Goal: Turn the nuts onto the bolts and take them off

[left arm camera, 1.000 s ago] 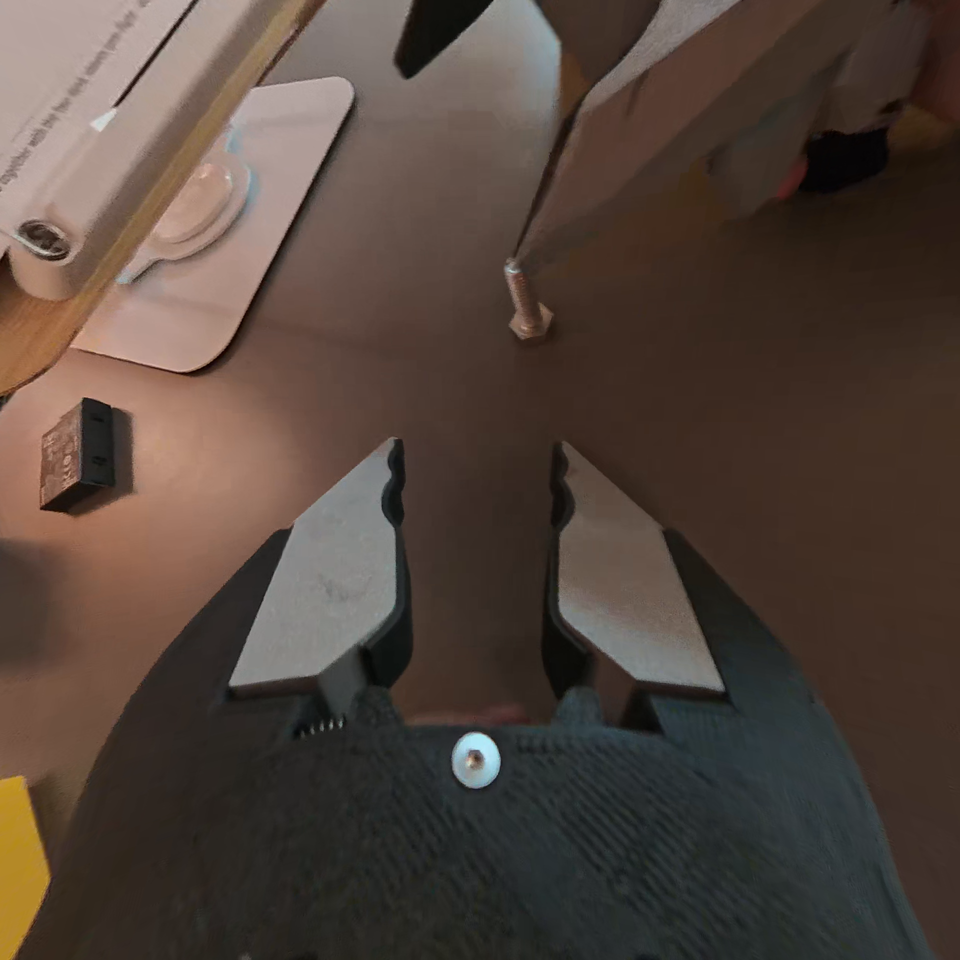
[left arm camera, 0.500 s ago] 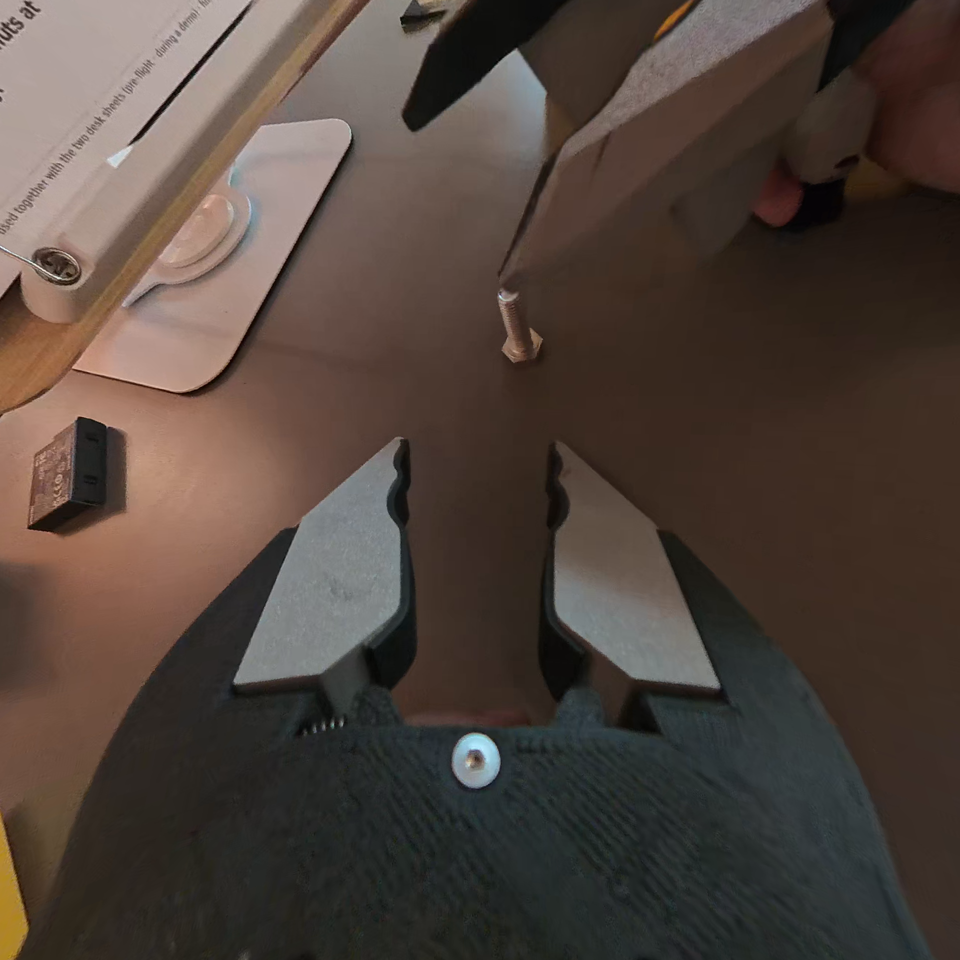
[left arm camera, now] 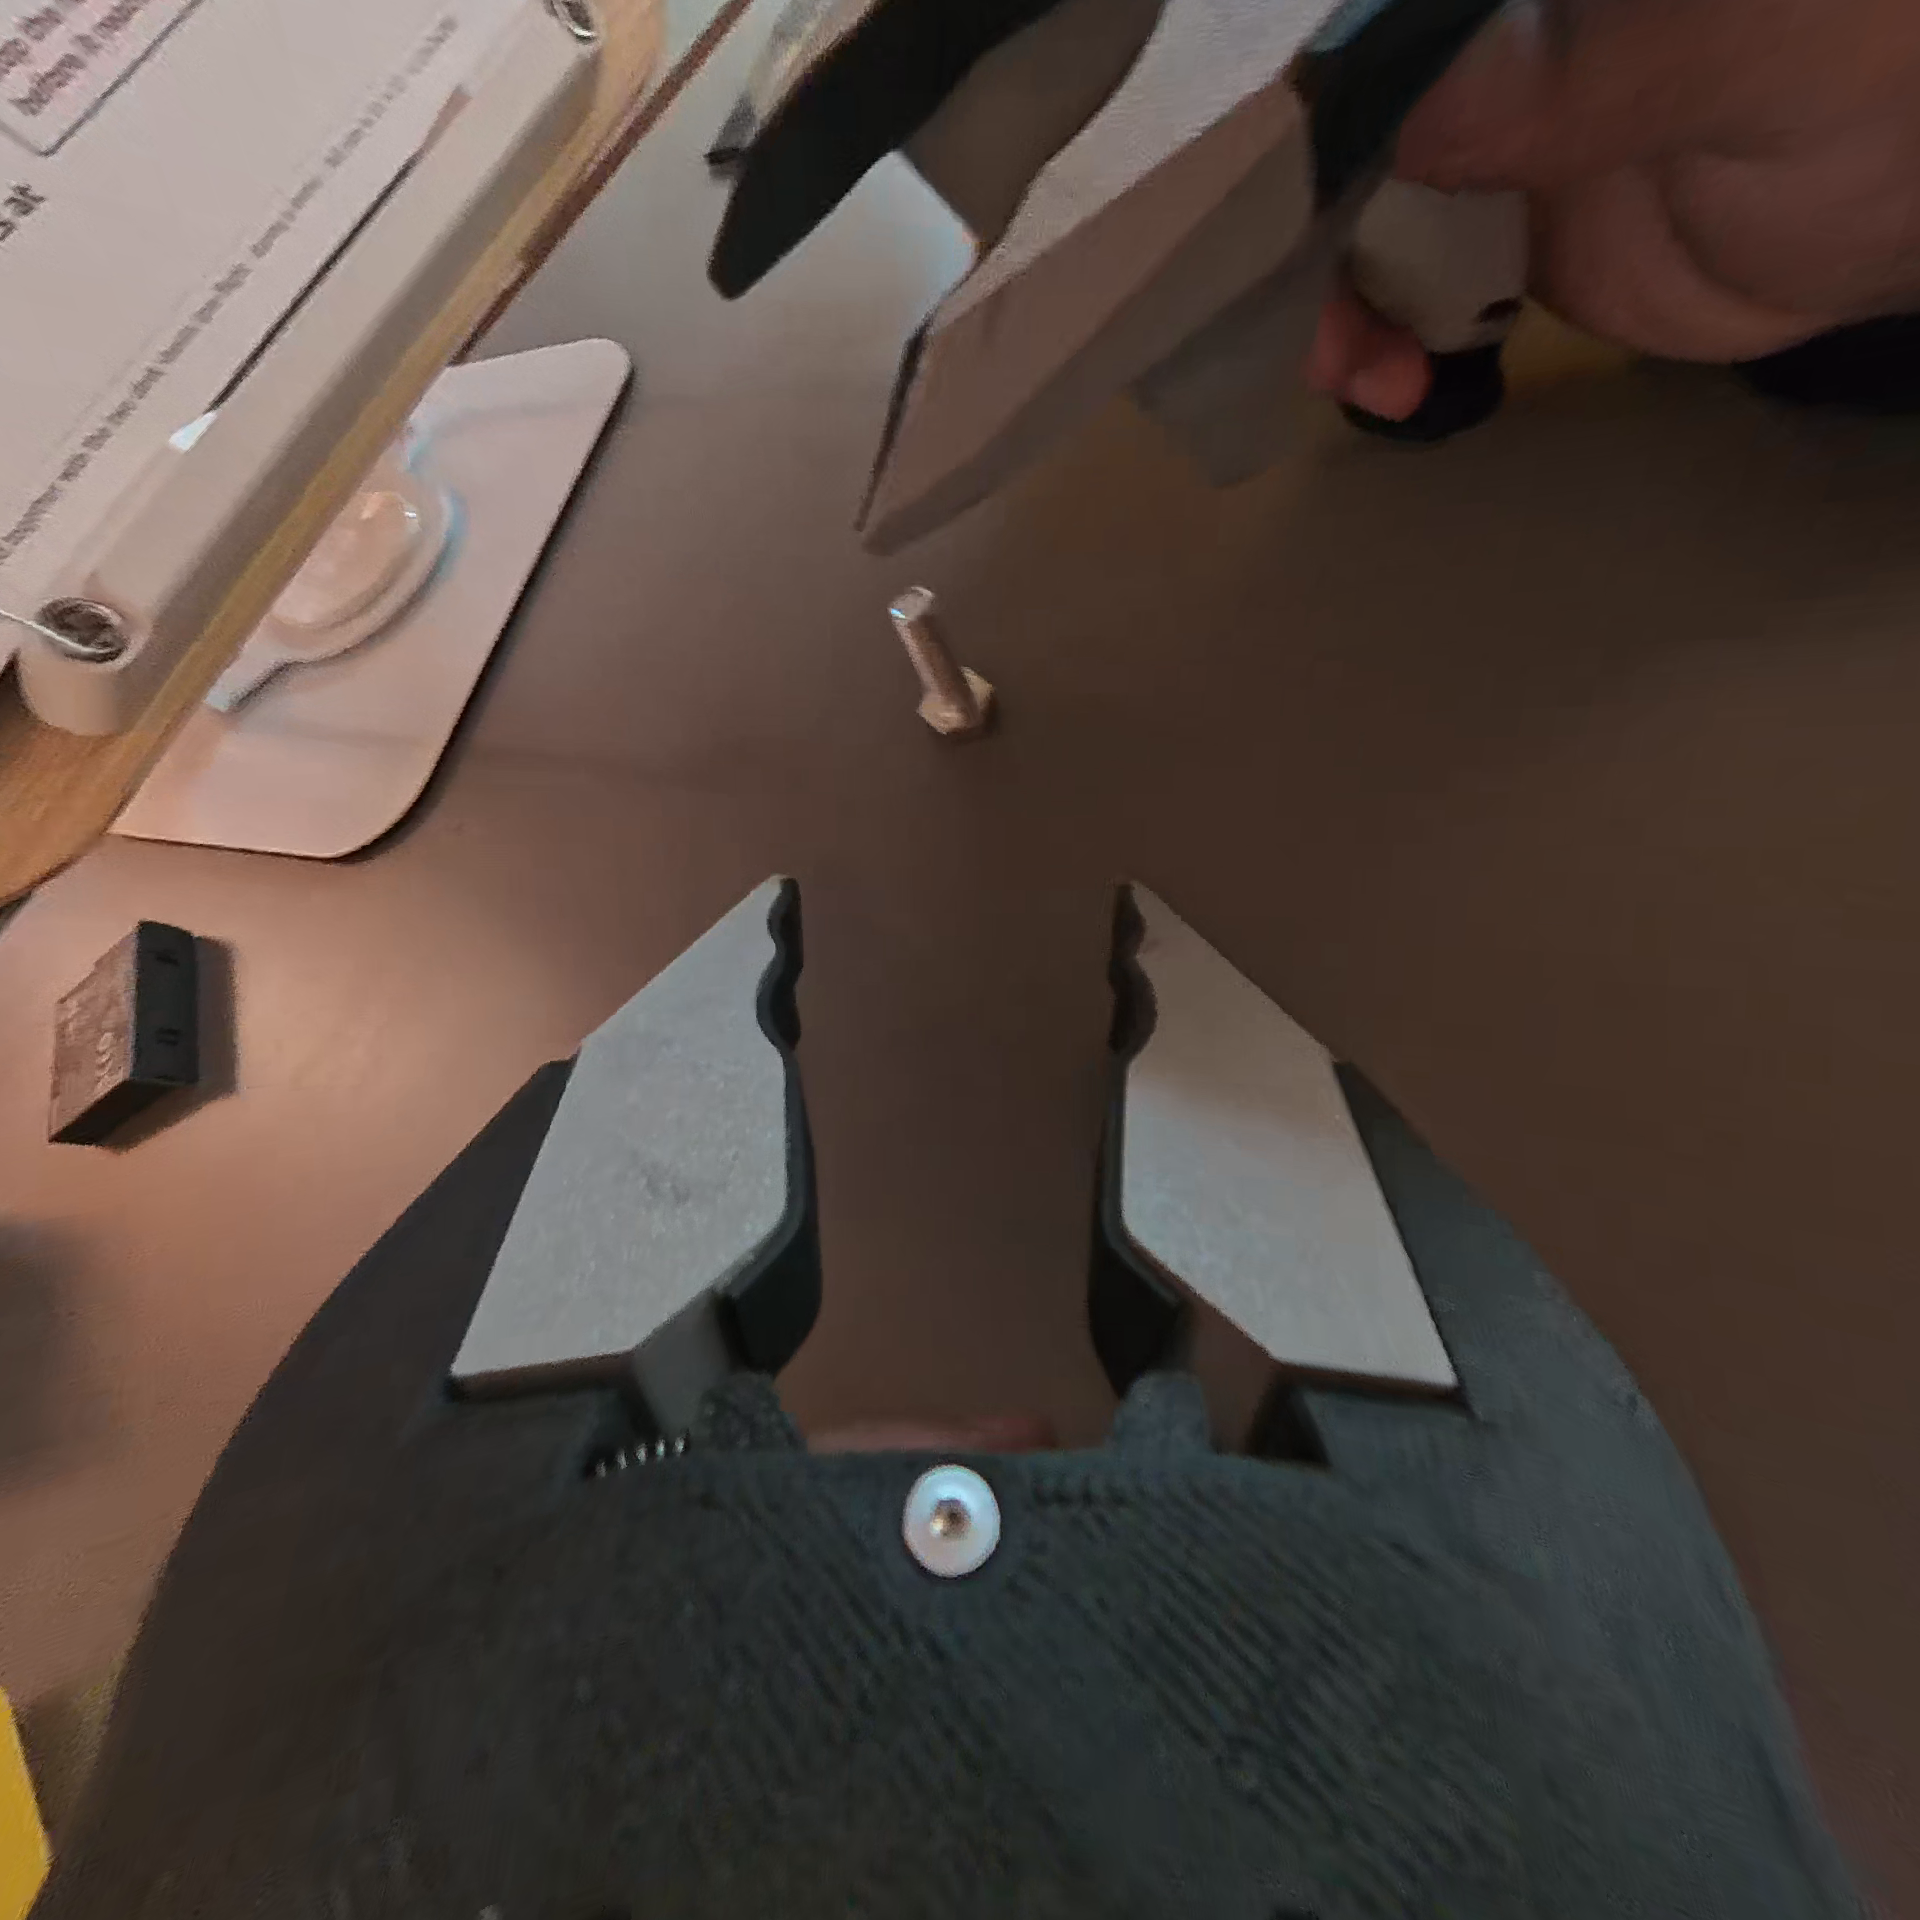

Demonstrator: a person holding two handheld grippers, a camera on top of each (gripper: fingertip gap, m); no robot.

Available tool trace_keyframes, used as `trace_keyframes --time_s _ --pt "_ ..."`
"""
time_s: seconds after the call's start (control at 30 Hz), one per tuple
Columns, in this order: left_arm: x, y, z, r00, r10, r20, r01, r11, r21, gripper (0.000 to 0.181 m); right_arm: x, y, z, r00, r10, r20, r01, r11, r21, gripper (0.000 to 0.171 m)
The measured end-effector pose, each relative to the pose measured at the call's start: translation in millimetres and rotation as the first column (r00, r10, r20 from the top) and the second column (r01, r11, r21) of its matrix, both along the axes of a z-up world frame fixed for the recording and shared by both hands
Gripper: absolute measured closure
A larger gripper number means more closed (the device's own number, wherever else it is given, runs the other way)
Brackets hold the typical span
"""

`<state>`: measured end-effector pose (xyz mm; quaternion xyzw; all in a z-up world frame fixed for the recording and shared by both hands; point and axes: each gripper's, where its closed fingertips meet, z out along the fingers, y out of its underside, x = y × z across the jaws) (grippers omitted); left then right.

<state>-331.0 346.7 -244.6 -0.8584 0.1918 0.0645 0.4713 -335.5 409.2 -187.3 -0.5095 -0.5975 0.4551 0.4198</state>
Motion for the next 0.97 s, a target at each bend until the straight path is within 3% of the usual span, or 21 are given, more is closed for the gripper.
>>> trace_keyframes --time_s 0.3,0.67,0.97 --pt "10 -41 -9 0.995 -0.100 -0.027 0.099 0.994 -0.051 0.124 0 -16 -4 0.994 0.109 0.017 -0.109 0.994 0.005 0.091" --pt "11 -44 -14 0.993 -0.117 -0.032 0.114 0.990 -0.087 0.128 -10 -23 -7 0.988 0.149 0.030 -0.151 0.985 0.088 0.095" --pt "10 -43 -1 0.996 -0.094 -0.013 0.093 0.995 -0.041 0.131 -10 -26 -2 0.986 0.164 -0.006 -0.164 0.986 0.014 0.100"
